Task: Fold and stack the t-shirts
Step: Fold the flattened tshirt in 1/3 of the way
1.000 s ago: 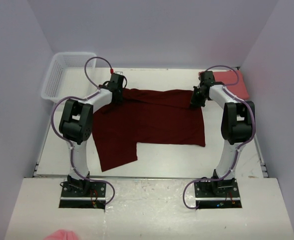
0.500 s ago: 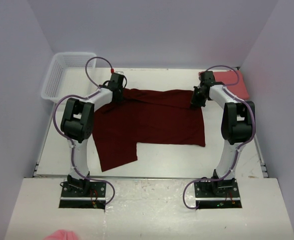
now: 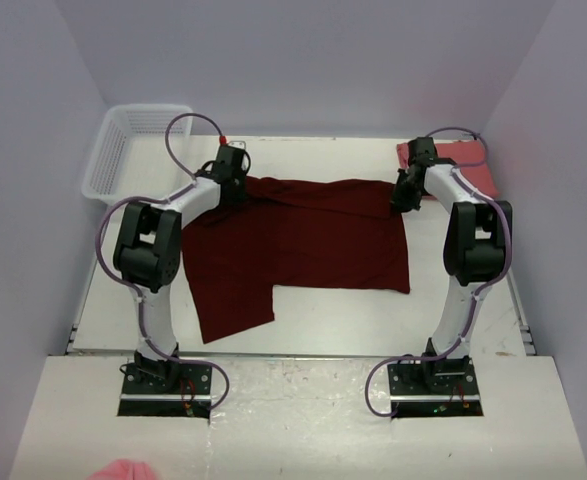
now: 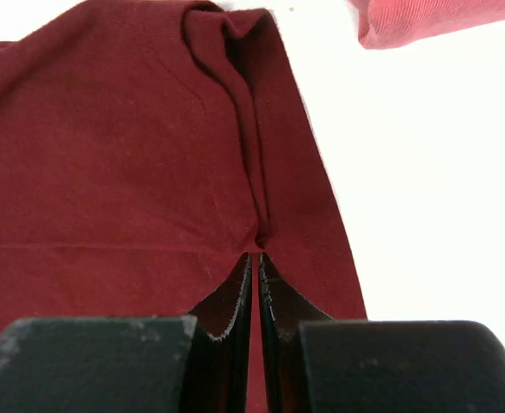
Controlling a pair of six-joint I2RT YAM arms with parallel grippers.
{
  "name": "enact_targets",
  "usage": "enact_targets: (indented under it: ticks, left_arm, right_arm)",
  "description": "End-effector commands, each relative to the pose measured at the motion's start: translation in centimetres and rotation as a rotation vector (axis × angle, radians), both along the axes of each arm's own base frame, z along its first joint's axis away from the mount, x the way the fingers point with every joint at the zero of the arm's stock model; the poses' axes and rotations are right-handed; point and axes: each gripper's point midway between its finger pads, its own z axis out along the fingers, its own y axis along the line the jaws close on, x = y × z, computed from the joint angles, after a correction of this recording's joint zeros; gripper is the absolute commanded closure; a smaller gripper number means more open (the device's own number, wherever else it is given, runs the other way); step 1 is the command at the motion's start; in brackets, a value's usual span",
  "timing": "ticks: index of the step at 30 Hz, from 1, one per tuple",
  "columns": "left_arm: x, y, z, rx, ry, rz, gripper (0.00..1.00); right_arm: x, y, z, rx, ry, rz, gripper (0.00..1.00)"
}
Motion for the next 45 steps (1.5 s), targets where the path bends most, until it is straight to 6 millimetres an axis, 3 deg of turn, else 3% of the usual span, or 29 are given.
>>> enact_targets:
  ticks: [1, 9, 13, 34, 36, 38, 41, 45]
  left_arm:
    - [0.4, -1.2, 3.5, -0.083, -0.082, -0.015, 1.0]
    - [-0.2, -2.6, 4.1, -0.1, -0.088, -0.044, 1.0]
    - [-0.4, -2.7, 4.2, -0.102, -0.089, -0.048, 1.0]
    - [-0.6, -3.0, 5.1, -0.11, -0.108, -0.069, 1.0]
    - [-0.7, -3.1, 5.0, -0.114, -0.103, -0.073, 1.0]
    - [-0.7, -3.3, 4.9, -0.121, -0.103, -0.079, 1.0]
    - [-0.6, -3.5, 4.7, -0.128, -0.097, -0.086, 1.0]
    - [-0.6, -3.5, 4.7, -0.13, -0.1, -0.083, 1.0]
  right_arm:
    - [0.0, 0.3, 0.1, 0.015, 0.024, -0.016, 0.94]
    - [0.3, 1.0, -0.1, 0.058, 0.035, -0.015, 0.84]
    - [0.7, 1.2, 0.1, 0.063, 0.043, -0.015, 0.74]
    - [0.1, 1.2, -0.2, 0.072, 0.089, -0.065, 0.67]
    - [-0.1, 2.1, -0.3, 0.125, 0.093, -0.043, 0.68]
    - [-0.2, 2.7, 0.0, 0.161, 0.064, -0.056, 0.71]
    - [0.7, 2.9, 1.4, 0.192, -0.066, -0.079, 0.68]
    - [0.3, 3.9, 2.4, 0.272, -0.104, -0.082, 0.64]
